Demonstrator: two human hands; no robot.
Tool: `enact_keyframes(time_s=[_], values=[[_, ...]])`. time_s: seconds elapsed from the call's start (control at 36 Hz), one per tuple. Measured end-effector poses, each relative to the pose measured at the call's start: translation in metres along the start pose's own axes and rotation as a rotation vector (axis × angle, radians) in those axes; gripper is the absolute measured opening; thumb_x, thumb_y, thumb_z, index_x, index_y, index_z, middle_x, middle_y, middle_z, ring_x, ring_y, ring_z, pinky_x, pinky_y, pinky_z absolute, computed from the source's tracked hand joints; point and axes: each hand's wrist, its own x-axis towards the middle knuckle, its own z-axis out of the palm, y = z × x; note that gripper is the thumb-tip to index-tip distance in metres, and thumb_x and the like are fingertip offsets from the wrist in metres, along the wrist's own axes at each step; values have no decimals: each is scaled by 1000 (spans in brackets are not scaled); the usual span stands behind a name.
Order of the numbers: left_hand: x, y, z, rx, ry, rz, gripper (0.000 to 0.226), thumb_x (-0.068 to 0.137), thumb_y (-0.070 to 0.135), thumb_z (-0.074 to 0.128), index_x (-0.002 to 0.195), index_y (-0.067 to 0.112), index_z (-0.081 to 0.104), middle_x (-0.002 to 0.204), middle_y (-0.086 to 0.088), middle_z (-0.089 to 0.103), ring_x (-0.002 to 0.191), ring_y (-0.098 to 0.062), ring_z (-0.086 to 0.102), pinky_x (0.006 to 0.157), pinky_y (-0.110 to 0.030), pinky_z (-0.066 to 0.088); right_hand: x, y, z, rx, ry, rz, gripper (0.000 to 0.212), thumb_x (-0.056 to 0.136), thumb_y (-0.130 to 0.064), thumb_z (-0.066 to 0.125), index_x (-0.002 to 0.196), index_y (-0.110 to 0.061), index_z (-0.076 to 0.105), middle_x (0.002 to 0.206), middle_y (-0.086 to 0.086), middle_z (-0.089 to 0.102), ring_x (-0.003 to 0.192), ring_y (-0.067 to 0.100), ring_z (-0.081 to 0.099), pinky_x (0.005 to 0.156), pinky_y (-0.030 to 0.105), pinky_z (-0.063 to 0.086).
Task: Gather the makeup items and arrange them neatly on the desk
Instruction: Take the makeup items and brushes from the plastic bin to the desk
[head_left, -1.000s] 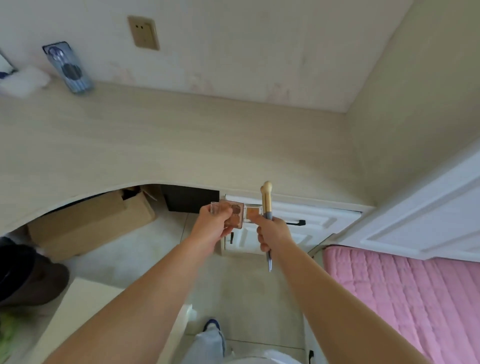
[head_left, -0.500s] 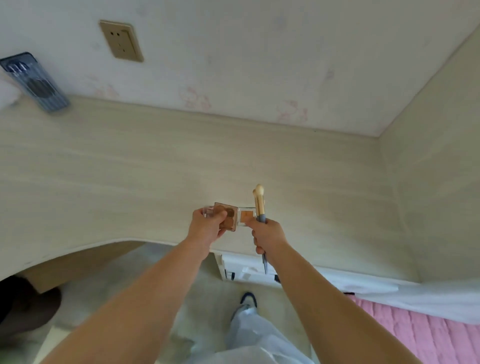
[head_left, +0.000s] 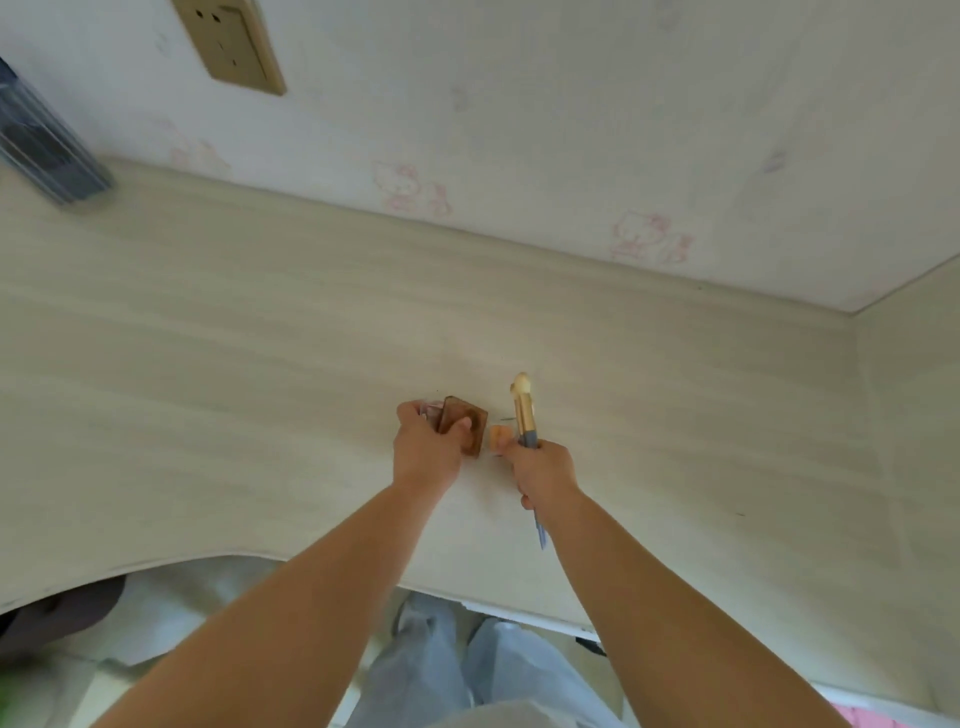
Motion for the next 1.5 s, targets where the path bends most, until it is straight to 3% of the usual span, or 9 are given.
enact_keyframes(time_s=[0.14, 0.31, 0.53, 0.69, 0.81, 0.94, 1.08, 1.19, 1.5], values=[[14, 8, -2, 149, 33, 70, 46, 85, 27, 66, 118, 10, 40, 98, 2, 51, 89, -20, 51, 73, -27, 39, 4, -14, 0, -190, 123, -43, 33, 83, -49, 61, 82, -17, 55, 67, 0, 53, 56, 16, 50, 49, 26, 40], [19, 4, -9, 379, 152, 160, 57, 79, 37, 70, 121, 14, 38, 118, -2, 54, 106, -25, 56, 78, -36, 46, 5, -15, -2, -343, 196, -64, 41, 86, -52, 57, 98, -13, 61, 80, 2, 58, 63, 18, 54, 44, 23, 32], [22, 0, -6, 639, 187, 265, 67, 85, 49, 58, 138, 18, 31, 138, -4, 37, 129, -23, 33, 99, -38, 35, 6, -8, -7, -383, 466, -198, 28, 96, -26, 45, 118, -9, 41, 112, 12, 55, 95, 34, 59, 66, 33, 40], [27, -14, -9, 795, 149, 287, 79, 90, 61, 35, 150, 16, 9, 156, -3, 11, 145, -20, 7, 116, -39, 13, 10, -8, 0, -625, 484, -186, 53, 97, -13, 41, 144, -13, 17, 126, 13, 37, 97, 32, 61, 65, 33, 44], [29, -19, -10, 839, 79, 277, 81, 91, 63, 25, 150, 17, -8, 159, -1, -4, 146, -19, -7, 119, -42, -1, 10, -7, 4, -770, 470, -185, 73, 95, -12, 44, 150, -6, -4, 135, 15, 26, 109, 27, 49, 82, 27, 47], [29, -20, -9, 847, 41, 263, 81, 91, 63, 22, 148, 18, -16, 159, -2, -12, 146, -19, -13, 119, -44, -4, 9, -9, 5, -918, 531, -189, 77, 95, -22, 45, 148, -3, -7, 137, 13, 25, 112, 26, 40, 89, 29, 41], [31, -20, -10, 869, 10, 265, 80, 92, 63, 18, 147, 18, -19, 157, -1, -18, 145, -19, -17, 118, -44, -7, 11, -7, 4, -930, 538, -221, 73, 98, -36, 39, 148, -3, -2, 145, 10, 17, 125, 27, 29, 102, 33, 31], [31, -21, -12, 865, 3, 268, 80, 91, 63, 18, 147, 19, -18, 158, -1, -17, 145, -19, -16, 118, -44, -7, 13, 1, 8, -899, 496, -214, 73, 99, -46, 23, 148, -4, -10, 157, 11, -6, 145, 29, -1, 119, 38, 10], [30, -24, -19, 823, -21, 348, 75, 93, 59, 22, 148, 24, -13, 158, 1, -13, 145, -18, -14, 118, -43, -6, 13, 10, 3, -723, 489, -292, 65, 100, -45, 20, 150, -13, -7, 159, 5, -5, 147, 23, -5, 120, 37, 1]])
